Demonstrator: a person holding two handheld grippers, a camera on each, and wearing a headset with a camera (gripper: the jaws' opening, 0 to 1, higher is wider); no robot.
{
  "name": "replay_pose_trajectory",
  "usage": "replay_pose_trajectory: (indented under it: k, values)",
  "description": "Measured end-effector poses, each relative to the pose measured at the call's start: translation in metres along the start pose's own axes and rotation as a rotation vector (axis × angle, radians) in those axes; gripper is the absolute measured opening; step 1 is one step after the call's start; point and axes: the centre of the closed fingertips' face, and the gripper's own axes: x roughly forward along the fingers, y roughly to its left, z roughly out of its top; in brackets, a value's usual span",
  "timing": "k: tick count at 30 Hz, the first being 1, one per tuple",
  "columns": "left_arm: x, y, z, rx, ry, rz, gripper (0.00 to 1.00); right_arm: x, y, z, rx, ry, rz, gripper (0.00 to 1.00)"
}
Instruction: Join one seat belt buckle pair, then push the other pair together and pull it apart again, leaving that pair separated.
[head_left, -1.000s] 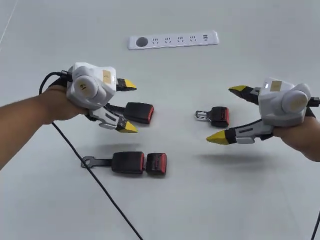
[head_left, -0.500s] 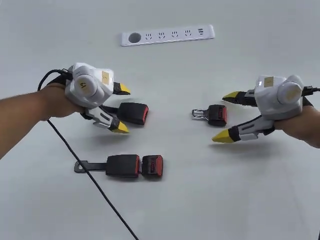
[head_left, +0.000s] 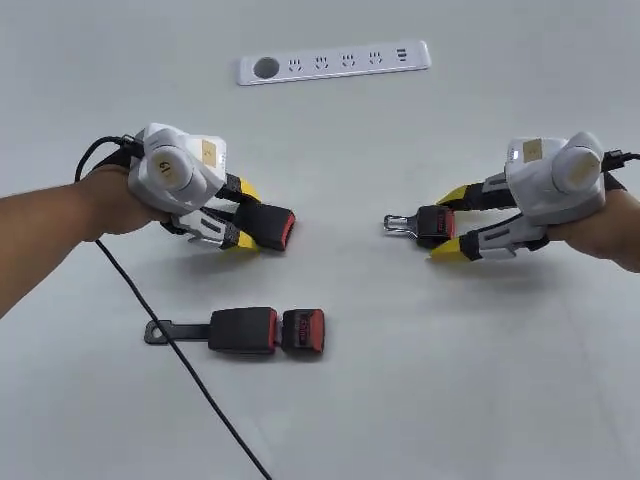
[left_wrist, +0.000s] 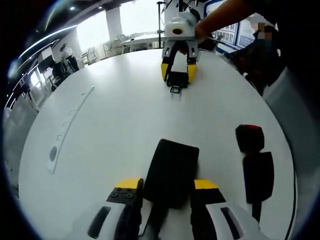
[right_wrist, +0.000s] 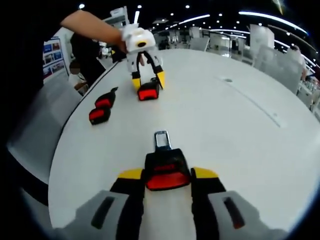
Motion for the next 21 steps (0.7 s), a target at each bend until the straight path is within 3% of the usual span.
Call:
replay_pose_trajectory:
  k: [6, 10, 21]
  values:
    - [-0.0005, 0.0004, -0.0017, -0.030, -0.013, 0.024, 0.37, 0.0014, -0.0023, 0.0002, -0.036, -0.014, 0.038, 0.35]
    - [-0.0005, 0.0008, -0.0024, -0.049, -0.017, 0.028, 0.36, 0.0009, -0.0036, -0.0011, -0.030, -0.052, 0.058, 0.35]
    - [0.0004, 0.0025, -0.0015, -0.037, -0.023, 0.012, 0.35, 0.0020, -0.0031, -0.0013, -0.022, -0.105, 0.077, 0.34]
